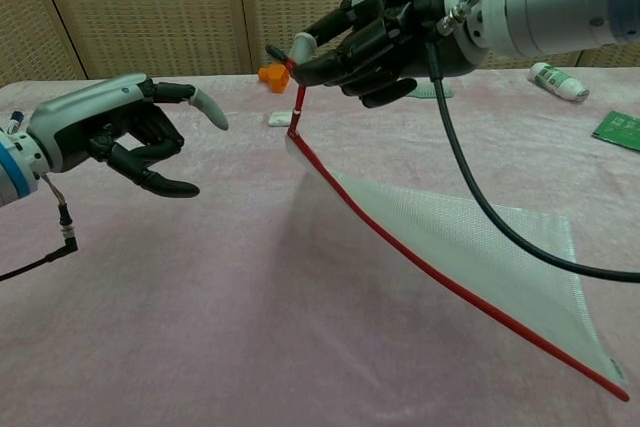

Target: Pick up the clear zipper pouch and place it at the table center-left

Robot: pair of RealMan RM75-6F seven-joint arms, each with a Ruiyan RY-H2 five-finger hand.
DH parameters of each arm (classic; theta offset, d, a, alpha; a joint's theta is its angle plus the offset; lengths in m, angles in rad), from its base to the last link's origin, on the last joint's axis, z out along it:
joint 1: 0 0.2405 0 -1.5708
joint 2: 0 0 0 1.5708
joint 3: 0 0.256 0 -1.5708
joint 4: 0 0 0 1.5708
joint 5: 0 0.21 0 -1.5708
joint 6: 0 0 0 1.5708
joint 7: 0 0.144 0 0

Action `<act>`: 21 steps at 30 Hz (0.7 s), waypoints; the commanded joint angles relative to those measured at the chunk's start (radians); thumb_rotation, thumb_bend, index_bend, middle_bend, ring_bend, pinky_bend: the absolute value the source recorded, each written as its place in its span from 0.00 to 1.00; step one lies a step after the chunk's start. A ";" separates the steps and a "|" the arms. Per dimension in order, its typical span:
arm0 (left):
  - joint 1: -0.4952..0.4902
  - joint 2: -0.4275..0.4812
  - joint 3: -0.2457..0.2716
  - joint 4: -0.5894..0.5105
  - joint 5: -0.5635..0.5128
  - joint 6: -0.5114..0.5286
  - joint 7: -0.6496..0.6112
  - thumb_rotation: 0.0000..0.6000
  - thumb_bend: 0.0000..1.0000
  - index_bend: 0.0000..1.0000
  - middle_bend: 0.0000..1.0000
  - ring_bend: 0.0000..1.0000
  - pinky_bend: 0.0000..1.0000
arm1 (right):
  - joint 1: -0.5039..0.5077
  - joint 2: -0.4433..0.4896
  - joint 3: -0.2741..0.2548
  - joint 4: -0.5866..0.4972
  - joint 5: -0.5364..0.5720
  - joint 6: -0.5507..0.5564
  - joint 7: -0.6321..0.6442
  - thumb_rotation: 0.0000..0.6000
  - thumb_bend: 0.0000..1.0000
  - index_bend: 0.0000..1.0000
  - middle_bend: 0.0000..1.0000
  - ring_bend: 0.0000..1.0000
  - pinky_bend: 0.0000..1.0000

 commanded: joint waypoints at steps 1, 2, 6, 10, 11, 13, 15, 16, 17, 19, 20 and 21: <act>-0.036 -0.026 -0.006 -0.025 -0.028 -0.037 -0.061 1.00 0.00 0.36 0.95 0.81 0.81 | 0.002 0.004 0.000 0.000 0.008 0.006 -0.006 1.00 0.79 0.77 0.99 0.94 1.00; -0.045 -0.032 -0.010 -0.029 -0.036 -0.044 -0.077 1.00 0.00 0.36 0.95 0.81 0.81 | 0.002 0.005 0.000 -0.002 0.011 0.007 -0.008 1.00 0.79 0.77 0.99 0.94 1.00; -0.069 -0.051 -0.019 -0.027 -0.049 -0.054 -0.086 1.00 0.00 0.36 0.95 0.81 0.81 | 0.002 0.014 0.004 -0.007 0.018 0.005 -0.014 1.00 0.79 0.77 0.99 0.94 1.00; -0.091 -0.064 -0.028 -0.028 -0.059 -0.059 -0.074 1.00 0.00 0.36 0.95 0.81 0.81 | 0.002 0.022 0.004 -0.014 0.020 0.003 -0.020 1.00 0.79 0.77 0.99 0.94 1.00; -0.097 -0.067 -0.030 -0.031 -0.061 -0.059 -0.069 1.00 0.00 0.36 0.95 0.81 0.81 | 0.002 0.023 0.004 -0.014 0.021 0.003 -0.023 1.00 0.79 0.77 0.99 0.94 1.00; -0.106 -0.072 -0.031 -0.036 -0.063 -0.063 -0.060 1.00 0.00 0.36 0.95 0.81 0.81 | 0.002 0.023 0.003 -0.014 0.024 0.003 -0.023 1.00 0.79 0.77 0.99 0.94 1.00; -0.115 -0.077 -0.032 -0.042 -0.070 -0.068 -0.052 1.00 0.00 0.36 0.95 0.81 0.81 | 0.001 0.022 0.004 -0.013 0.026 0.002 -0.023 1.00 0.79 0.77 0.99 0.94 1.00; -0.118 -0.080 -0.033 -0.044 -0.073 -0.068 -0.048 1.00 0.00 0.36 0.95 0.81 0.81 | 0.001 0.022 0.004 -0.013 0.026 0.001 -0.023 1.00 0.79 0.77 0.99 0.94 1.00; -0.121 -0.083 -0.035 -0.045 -0.076 -0.067 -0.045 1.00 0.00 0.36 0.95 0.81 0.81 | 0.000 0.022 0.003 -0.012 0.026 0.001 -0.024 1.00 0.79 0.77 0.99 0.94 1.00; -0.127 -0.089 -0.036 -0.048 -0.080 -0.067 -0.037 1.00 0.00 0.36 0.95 0.81 0.81 | -0.001 0.021 0.003 -0.012 0.025 -0.001 -0.024 1.00 0.79 0.77 0.99 0.94 1.00; -0.130 -0.092 -0.036 -0.048 -0.082 -0.068 -0.033 1.00 0.00 0.36 0.95 0.81 0.81 | -0.001 0.021 0.003 -0.011 0.024 -0.001 -0.025 1.00 0.79 0.77 0.99 0.94 1.00; -0.133 -0.095 -0.036 -0.046 -0.086 -0.070 -0.029 1.00 0.00 0.36 0.95 0.81 0.81 | -0.001 0.021 0.005 -0.011 0.024 -0.002 -0.024 1.00 0.79 0.77 0.99 0.94 1.00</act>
